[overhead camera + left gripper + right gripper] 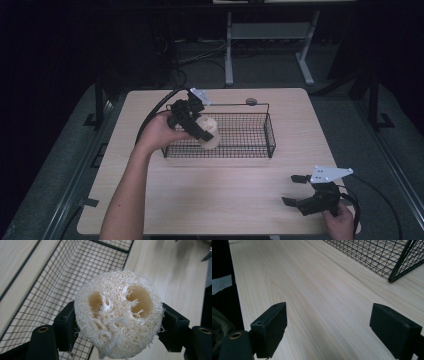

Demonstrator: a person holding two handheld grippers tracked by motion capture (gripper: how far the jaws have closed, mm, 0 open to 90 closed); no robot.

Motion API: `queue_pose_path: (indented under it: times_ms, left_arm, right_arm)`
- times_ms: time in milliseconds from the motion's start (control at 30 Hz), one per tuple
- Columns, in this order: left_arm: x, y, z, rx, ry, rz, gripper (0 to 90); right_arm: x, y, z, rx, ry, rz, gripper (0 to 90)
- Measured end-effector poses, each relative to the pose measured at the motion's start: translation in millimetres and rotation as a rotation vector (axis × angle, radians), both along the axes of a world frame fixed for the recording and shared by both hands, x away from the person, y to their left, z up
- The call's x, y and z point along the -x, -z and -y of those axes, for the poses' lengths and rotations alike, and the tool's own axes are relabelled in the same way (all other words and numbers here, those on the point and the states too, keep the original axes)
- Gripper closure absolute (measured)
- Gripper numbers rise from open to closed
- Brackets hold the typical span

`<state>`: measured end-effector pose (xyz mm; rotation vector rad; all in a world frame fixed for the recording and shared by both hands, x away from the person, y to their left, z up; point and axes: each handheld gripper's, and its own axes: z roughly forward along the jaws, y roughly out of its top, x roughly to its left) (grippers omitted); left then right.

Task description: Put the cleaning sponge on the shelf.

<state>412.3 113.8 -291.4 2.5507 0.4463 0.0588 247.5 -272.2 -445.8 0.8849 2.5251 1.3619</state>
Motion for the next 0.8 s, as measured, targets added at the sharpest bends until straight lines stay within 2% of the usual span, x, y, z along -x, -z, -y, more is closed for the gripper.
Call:
queue_pose_path:
  times_ms: [200, 433, 533, 633, 800]
  left_arm:
    - [-12.3, 2.0, -2.3, 0.020, -0.027, 0.001, 27.5]
    - [-31.8, 10.0, -1.7, 0.008, -0.055, -0.016, 27.5]
    - [-40.6, 13.3, -1.2, 0.028, -0.074, -0.015, 27.5]
    - [-42.6, 15.3, 0.1, 0.028, -0.077, -0.012, 27.5]
    - [-47.4, 23.1, 4.0, 0.021, -0.084, -0.033, 27.5]
  right_arm:
    - [0.0, 0.1, -0.1, 0.006, -0.002, -0.002, 13.7]
    - [-0.6, 0.4, -0.1, 0.004, -0.001, -0.001, 13.8]
    - [-0.4, 0.3, 0.1, 0.000, 0.001, -0.006, 13.8]
    - [-0.2, 0.1, 0.3, -0.001, 0.001, -0.006, 13.8]
    - [0.0, 0.0, 0.3, -0.005, -0.002, -0.003, 13.8]
